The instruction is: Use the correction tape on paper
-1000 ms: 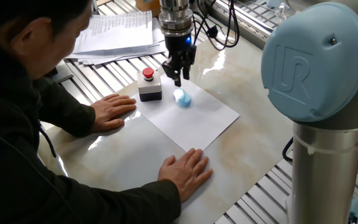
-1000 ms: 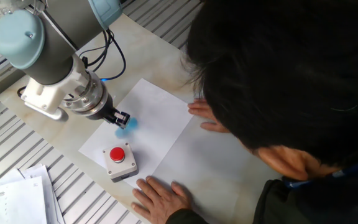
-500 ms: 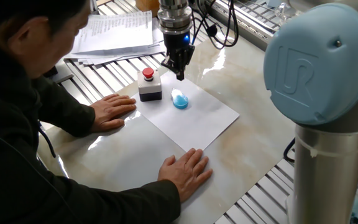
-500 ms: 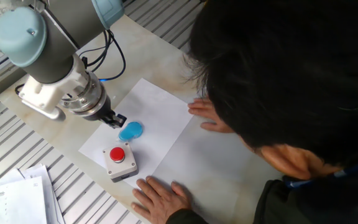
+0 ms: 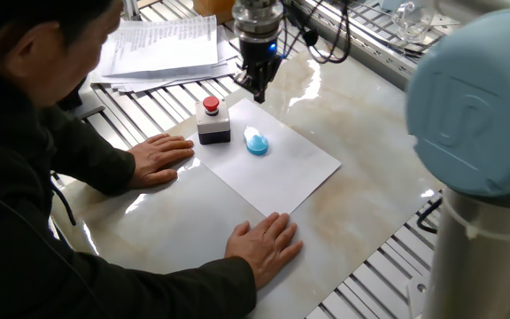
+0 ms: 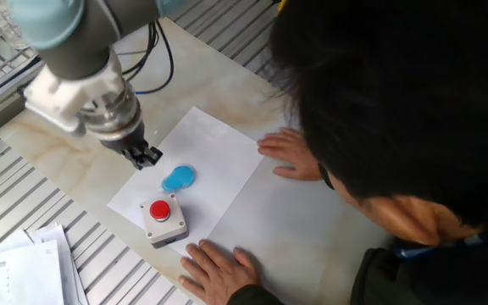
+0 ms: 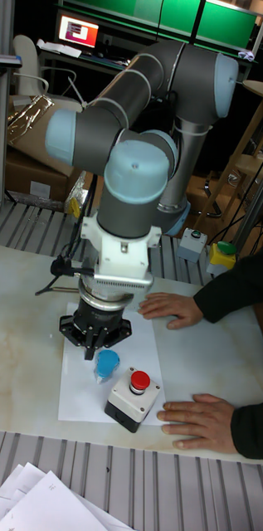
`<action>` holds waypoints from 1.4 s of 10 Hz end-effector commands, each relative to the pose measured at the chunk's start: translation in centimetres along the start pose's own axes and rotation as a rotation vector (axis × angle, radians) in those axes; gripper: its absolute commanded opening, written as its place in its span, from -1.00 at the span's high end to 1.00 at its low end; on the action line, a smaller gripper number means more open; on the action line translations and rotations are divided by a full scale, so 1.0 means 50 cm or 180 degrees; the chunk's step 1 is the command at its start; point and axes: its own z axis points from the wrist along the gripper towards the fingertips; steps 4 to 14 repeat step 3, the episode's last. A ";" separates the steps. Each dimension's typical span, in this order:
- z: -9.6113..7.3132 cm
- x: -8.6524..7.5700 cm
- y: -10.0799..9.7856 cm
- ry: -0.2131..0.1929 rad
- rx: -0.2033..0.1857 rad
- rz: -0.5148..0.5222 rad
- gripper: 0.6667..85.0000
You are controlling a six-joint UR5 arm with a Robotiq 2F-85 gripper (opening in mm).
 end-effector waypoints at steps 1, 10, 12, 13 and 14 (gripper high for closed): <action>-0.016 -0.003 -0.031 -0.0187 0.0112 -0.0069 0.98; -0.013 -0.009 -0.033 -0.0198 0.0130 -0.0109 0.98; -0.013 -0.009 -0.033 -0.0198 0.0130 -0.0109 0.98; -0.013 -0.009 -0.033 -0.0198 0.0130 -0.0109 0.98; -0.013 -0.009 -0.033 -0.0198 0.0130 -0.0109 0.98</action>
